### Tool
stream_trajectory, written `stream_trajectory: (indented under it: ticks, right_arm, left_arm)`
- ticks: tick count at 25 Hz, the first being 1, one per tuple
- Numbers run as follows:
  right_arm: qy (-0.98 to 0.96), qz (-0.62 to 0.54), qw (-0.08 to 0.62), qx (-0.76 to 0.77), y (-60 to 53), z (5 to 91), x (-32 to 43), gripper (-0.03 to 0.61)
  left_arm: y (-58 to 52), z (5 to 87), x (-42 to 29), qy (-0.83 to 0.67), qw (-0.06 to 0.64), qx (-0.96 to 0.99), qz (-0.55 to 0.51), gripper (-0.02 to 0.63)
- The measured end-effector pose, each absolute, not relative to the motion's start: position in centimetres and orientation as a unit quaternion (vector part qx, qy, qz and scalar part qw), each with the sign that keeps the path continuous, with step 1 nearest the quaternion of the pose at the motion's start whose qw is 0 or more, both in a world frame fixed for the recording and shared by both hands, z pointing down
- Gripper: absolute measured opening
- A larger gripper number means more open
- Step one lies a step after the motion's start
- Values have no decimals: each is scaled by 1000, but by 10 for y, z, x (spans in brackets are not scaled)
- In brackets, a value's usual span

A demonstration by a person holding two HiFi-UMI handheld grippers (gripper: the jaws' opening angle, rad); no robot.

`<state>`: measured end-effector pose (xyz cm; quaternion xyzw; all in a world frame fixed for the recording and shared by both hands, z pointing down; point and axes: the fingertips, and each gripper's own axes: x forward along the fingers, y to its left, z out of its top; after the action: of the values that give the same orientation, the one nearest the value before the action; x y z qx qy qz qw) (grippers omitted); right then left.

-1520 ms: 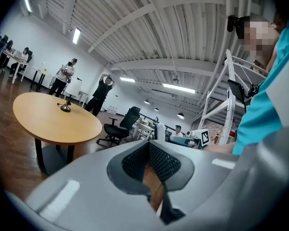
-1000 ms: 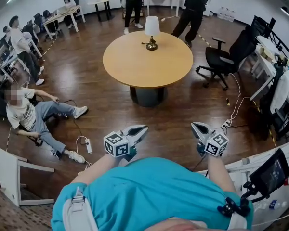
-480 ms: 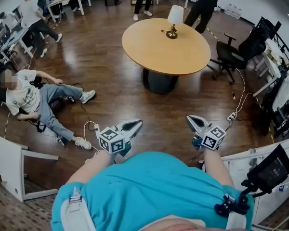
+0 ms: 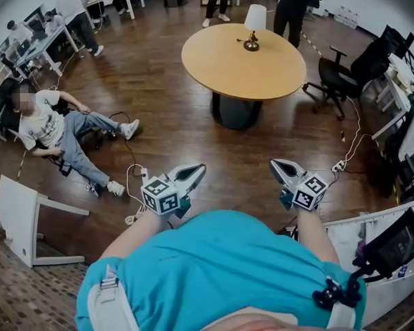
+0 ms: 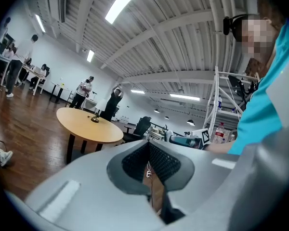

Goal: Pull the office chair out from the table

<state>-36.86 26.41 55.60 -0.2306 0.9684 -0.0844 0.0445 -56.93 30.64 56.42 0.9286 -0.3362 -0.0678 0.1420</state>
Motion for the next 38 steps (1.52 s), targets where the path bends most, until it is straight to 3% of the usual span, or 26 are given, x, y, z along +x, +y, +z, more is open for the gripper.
stream_trajectory:
  ticks: [5,9,24,38]
  right_arm:
    - [970,-90,49,-222,293,573,-272,-3]
    - [971,-90,47,-218,303,586,-251,-2]
    - [976,-58,34,-208,336,566,-352,-3]
    - [980,-51,28,-191,338,565,-370,-5]
  left_arm:
    - [333,567,-469,-346,149,924,-69,29]
    - [342,575,-442,-340,143,927,-61,29]
    - [379,562,-557,-363,114,922,-75,29]
    - [387,563,-575,-375,113,916,-82,29]
